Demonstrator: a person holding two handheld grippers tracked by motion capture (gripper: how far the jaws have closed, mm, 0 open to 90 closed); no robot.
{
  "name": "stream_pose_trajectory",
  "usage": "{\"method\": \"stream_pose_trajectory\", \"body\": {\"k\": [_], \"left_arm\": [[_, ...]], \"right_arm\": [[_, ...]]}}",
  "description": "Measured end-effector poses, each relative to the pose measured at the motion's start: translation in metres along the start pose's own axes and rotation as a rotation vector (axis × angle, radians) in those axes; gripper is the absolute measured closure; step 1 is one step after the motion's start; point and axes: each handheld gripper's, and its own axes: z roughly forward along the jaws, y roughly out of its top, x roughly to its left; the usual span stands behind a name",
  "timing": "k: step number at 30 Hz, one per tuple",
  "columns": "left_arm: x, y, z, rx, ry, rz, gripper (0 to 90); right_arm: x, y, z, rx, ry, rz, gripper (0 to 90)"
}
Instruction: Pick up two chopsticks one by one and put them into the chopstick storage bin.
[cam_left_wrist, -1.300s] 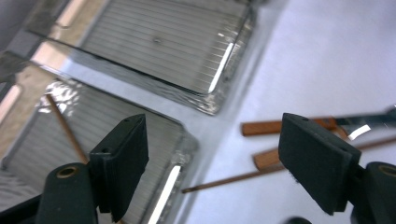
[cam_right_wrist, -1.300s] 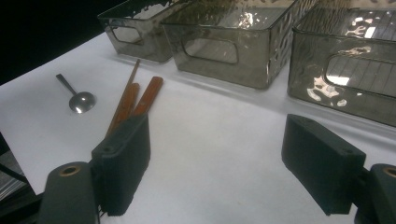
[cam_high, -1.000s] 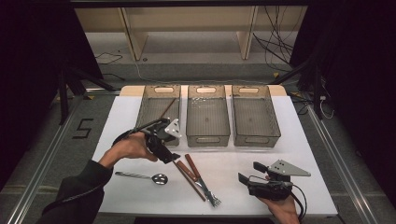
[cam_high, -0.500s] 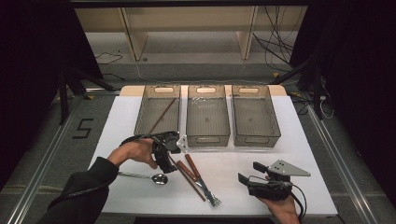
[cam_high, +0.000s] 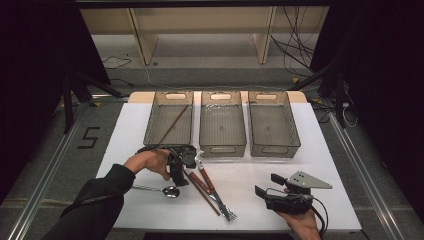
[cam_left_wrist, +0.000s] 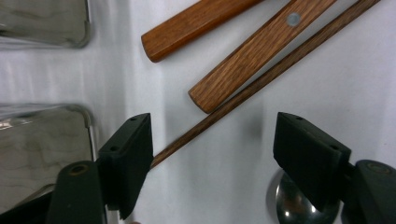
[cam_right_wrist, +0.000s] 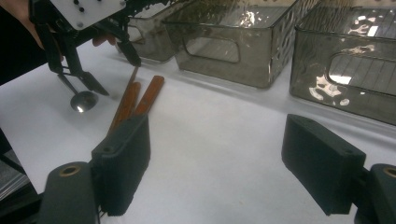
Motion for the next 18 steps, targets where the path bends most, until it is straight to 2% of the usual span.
{"method": "stream_pose_trajectory", "body": {"k": [2,10,15,18], "left_arm": [[0.0011,0.0003,0.0020,0.003,-0.011,-0.003,29.7],[0.0063,0.0018,0.0090,0.029,-0.030,0.029,37.6],[0.0069,0.0037,0.0099,0.039,-0.055,0.053,43.5],[0.0071,0.0042,0.0097,0.054,-0.079,0.048,49.8]], "right_arm": [[-0.0001,0.0000,0.0001,0.001,0.000,0.001,24.6],[-0.0001,-0.0001,0.0000,0.000,0.001,0.002,24.6],[0.0000,-0.0001,0.0003,0.002,0.001,0.002,24.6],[-0.0001,-0.0002,0.0005,0.001,0.002,0.001,24.6]]}}
